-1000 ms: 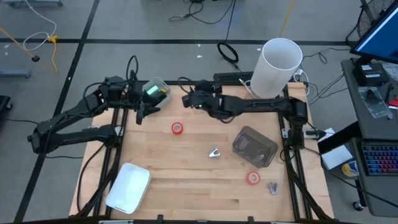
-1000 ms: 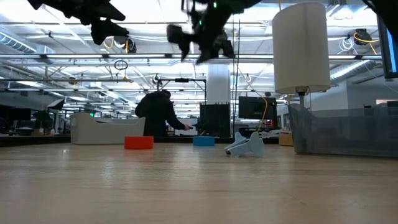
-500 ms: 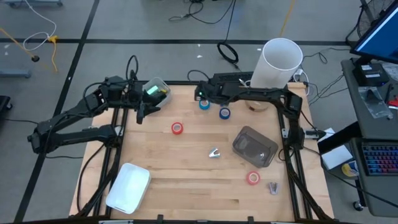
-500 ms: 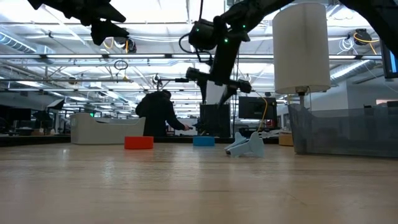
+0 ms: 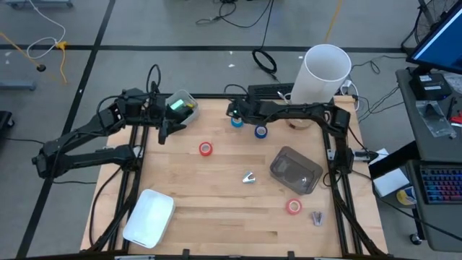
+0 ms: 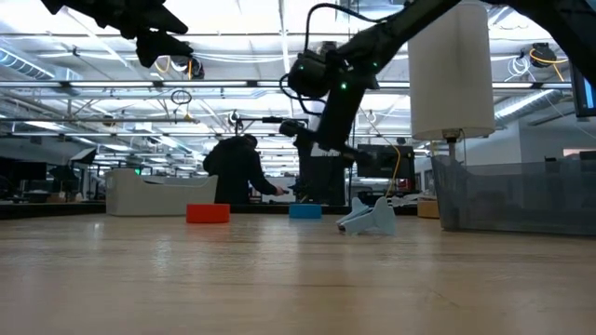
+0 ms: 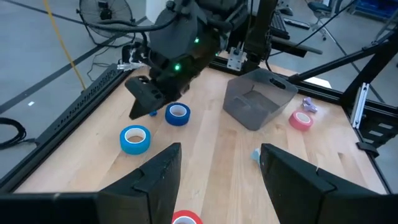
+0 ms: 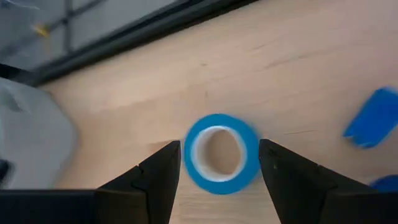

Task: Pick and place Stapler, Stapler remover, tape
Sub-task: Put the small blue stapler into the gray bin

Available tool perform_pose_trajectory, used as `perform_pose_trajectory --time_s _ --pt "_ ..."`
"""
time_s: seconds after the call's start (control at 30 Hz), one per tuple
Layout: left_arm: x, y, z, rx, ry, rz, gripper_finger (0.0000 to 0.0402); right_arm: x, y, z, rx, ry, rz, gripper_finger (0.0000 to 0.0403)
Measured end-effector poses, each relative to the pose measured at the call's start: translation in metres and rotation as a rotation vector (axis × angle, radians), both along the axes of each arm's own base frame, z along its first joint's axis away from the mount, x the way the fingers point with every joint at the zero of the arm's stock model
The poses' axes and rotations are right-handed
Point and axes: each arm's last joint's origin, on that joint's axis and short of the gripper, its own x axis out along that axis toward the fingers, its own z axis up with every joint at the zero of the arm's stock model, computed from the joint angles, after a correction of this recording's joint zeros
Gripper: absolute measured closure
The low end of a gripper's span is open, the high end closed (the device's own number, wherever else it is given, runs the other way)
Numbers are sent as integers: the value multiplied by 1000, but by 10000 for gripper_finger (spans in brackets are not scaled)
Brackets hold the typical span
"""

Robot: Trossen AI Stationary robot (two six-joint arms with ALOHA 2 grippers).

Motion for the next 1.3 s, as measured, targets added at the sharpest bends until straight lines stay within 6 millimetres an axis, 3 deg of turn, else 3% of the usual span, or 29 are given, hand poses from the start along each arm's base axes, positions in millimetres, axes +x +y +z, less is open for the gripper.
perform_pose_trajectory --time_s 0.17,0.37,0.83,1.17,1.3 --pt "0 0 0 -1 4 0 186 -6 4 -33 18 -124 -25 193" --pt "-1 0 -2 -10 18 0 186 -12 3 -37 -15 -152 -80 193" --pt "-1 1 -2 14 28 26 186 -21 -3 -12 -100 -123 -40 230" --pt "-1 1 -2 32 31 22 186 -8 -3 9 -171 -340 -31 234" --pt "-1 1 -2 32 32 23 186 -5 -2 13 -237 -329 3 234"
